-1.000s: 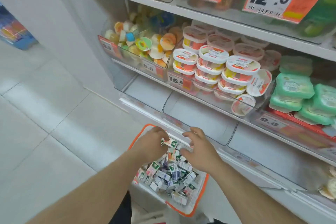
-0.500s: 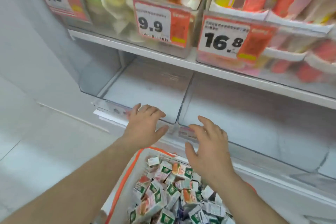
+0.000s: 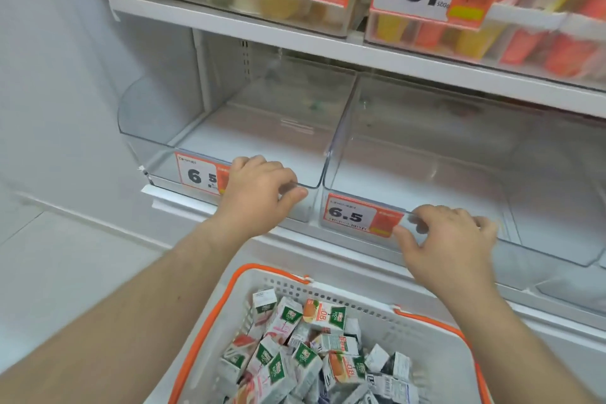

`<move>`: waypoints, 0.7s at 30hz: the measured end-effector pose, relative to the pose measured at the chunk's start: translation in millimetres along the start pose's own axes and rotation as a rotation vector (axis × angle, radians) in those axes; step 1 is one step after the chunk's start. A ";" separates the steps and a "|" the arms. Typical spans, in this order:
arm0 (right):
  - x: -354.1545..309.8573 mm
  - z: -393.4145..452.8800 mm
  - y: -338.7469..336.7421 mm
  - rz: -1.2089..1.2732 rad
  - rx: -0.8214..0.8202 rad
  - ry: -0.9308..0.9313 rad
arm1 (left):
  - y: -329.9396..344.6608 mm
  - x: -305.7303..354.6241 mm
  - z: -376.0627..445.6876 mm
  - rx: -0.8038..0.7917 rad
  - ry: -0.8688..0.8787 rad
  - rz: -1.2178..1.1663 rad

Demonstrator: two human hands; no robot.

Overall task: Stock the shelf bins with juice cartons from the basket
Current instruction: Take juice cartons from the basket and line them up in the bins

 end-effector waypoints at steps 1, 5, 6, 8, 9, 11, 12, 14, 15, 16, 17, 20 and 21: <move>-0.3 2.4 -1.6 0.022 -0.039 0.008 | -1.1 0.5 2.4 -0.037 -0.024 -0.012; 2.3 17.7 -26.9 0.079 0.005 0.019 | -10.1 3.5 14.7 -0.099 -0.073 -0.034; 2.1 21.2 -37.4 0.077 0.045 0.012 | -12.8 4.4 16.5 -0.094 -0.070 -0.036; 1.0 23.4 -49.0 0.061 0.061 -0.005 | -17.1 3.8 15.3 -0.101 -0.072 -0.031; 0.2 21.0 -49.1 0.050 0.039 -0.006 | -18.9 3.1 12.1 -0.110 -0.067 -0.019; -1.4 12.1 -41.1 0.038 -0.005 -0.007 | -20.3 2.7 2.6 -0.120 -0.052 0.011; -2.9 7.7 -35.4 0.039 -0.023 -0.008 | -20.1 2.7 -1.6 -0.123 -0.054 0.015; -5.4 2.2 -25.2 0.059 -0.039 0.000 | -18.5 4.6 -6.7 -0.128 -0.070 -0.003; -6.6 0.9 -23.1 0.068 -0.039 0.008 | -17.6 6.3 -8.1 -0.128 -0.075 -0.016; -7.4 0.2 -23.3 0.072 -0.038 0.017 | -17.8 8.5 -9.0 -0.123 -0.076 -0.024; -8.3 -0.6 -24.7 0.072 -0.037 0.024 | -18.7 10.4 -10.0 -0.119 -0.078 -0.026; -9.6 -9.3 -27.8 0.056 -0.055 0.036 | -20.1 11.2 -16.8 -0.132 -0.082 -0.024; -9.7 -13.9 -28.2 0.049 -0.063 0.042 | -19.9 11.4 -21.2 -0.138 -0.075 -0.020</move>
Point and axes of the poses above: each hand's wrist, its own z-axis towards the middle knuckle, its own y-axis out of the palm, x = y × z, the point moved 7 cm from there along z, towards the middle knuckle, and after that the axes turned 9 degrees about -z, right-handed, at the moved point
